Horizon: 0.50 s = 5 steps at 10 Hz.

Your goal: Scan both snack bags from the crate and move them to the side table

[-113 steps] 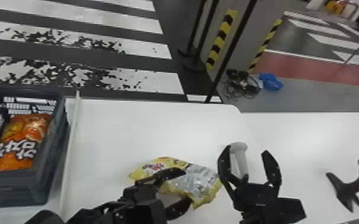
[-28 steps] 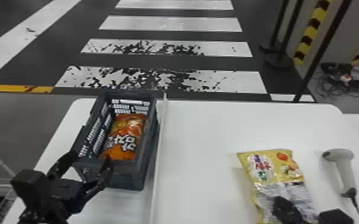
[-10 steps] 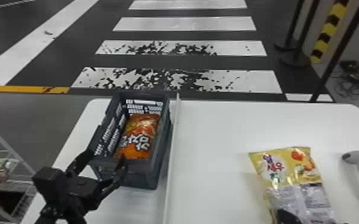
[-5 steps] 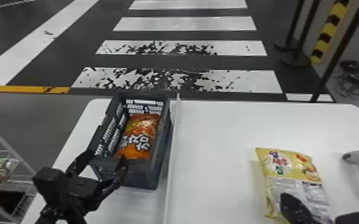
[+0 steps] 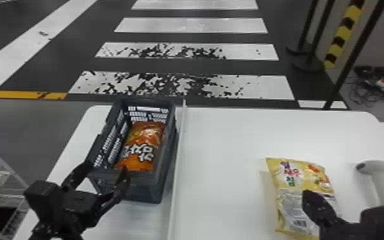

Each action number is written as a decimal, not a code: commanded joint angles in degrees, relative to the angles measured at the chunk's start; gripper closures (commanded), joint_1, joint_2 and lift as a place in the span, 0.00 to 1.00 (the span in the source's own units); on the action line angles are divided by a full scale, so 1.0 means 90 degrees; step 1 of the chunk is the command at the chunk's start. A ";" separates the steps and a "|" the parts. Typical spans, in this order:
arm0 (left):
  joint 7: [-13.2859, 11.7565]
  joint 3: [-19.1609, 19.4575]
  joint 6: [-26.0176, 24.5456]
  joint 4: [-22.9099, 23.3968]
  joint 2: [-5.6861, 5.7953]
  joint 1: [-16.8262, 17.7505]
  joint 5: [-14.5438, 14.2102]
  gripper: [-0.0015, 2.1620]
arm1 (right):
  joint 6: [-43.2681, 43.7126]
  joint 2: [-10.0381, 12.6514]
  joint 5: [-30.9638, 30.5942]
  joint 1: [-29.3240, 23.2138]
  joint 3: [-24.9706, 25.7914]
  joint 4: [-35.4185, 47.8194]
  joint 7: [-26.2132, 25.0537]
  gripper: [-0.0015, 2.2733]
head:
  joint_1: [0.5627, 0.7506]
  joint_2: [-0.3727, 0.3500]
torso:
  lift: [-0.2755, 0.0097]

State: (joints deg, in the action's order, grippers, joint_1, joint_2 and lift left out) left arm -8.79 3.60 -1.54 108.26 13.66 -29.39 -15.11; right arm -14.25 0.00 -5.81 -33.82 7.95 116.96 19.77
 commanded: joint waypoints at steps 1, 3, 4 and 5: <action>0.0000 0.0001 0.0000 0.0003 0.0015 0.0003 -0.0001 0.04 | -0.0267 -0.0010 -0.0009 0.0008 0.0064 -0.0017 0.0030 0.98 | 0.70 0.57 | 0.62; 0.0000 0.0001 0.0000 -0.0007 0.0005 0.0013 -0.0020 0.04 | -0.0365 -0.0029 -0.0009 0.0008 0.0093 -0.0163 0.0098 0.98 | 0.70 0.56 | 0.62; 0.0000 -0.0009 0.0000 -0.0007 0.0005 0.0013 -0.0020 0.04 | -0.0287 -0.0039 -0.0019 0.0213 0.0123 -0.0485 0.0098 0.98 | 0.70 0.55 | 0.62; 0.0000 -0.0009 0.0000 -0.0007 0.0005 0.0013 -0.0020 0.04 | -0.0209 -0.0078 -0.0019 0.0516 0.0191 -0.0925 0.0098 0.98 | 0.70 0.55 | 0.62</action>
State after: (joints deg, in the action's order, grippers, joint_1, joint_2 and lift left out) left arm -8.79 3.53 -1.55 108.24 13.72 -29.28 -15.29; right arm -16.61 -0.54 -5.97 -30.57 9.34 110.74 20.65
